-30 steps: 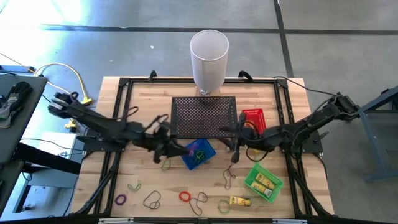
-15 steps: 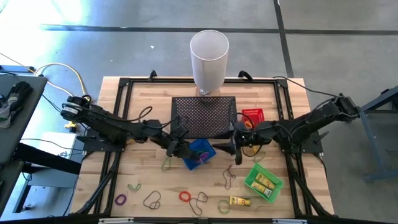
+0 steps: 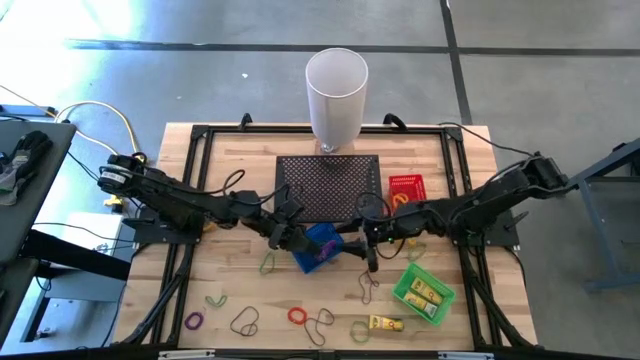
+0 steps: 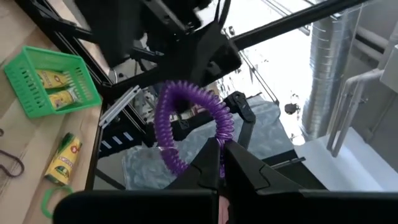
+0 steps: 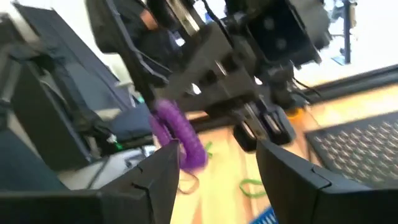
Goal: Pick & Place Office Desk Supplies
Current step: Put the violet spring keychain into the red bin
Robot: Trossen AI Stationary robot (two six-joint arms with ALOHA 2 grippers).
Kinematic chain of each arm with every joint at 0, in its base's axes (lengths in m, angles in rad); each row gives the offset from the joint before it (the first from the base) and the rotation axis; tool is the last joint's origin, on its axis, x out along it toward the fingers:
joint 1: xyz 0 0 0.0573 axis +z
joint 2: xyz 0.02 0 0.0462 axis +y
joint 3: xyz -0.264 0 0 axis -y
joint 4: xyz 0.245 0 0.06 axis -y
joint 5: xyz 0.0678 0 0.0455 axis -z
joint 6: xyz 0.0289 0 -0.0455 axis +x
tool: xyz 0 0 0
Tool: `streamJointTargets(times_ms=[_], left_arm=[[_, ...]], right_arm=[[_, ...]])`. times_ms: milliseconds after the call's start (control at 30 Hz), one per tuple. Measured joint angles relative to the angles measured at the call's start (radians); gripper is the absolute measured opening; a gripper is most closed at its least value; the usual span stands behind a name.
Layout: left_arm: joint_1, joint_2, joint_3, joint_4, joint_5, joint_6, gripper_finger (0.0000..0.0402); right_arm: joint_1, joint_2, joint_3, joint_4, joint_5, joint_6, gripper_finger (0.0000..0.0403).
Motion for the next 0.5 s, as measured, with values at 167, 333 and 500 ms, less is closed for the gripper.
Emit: streamJointTargets(times_ms=[167,333,500], left_arm=[[0.000,0.000,0.000,0.000,0.005,0.000,0.0003],[0.000,0.000,0.000,-0.001,0.006,0.011,0.0003],[0.000,0.000,0.000,-0.001,0.007,0.015,0.0003]], right_arm=[[-0.017,0.007,0.001,0.033,-0.061,-0.010,0.0200],[-0.027,0.007,0.001,0.034,-0.078,-0.047,0.0188],[-0.038,0.018,0.001,0.045,-0.153,-0.043,0.0163]])
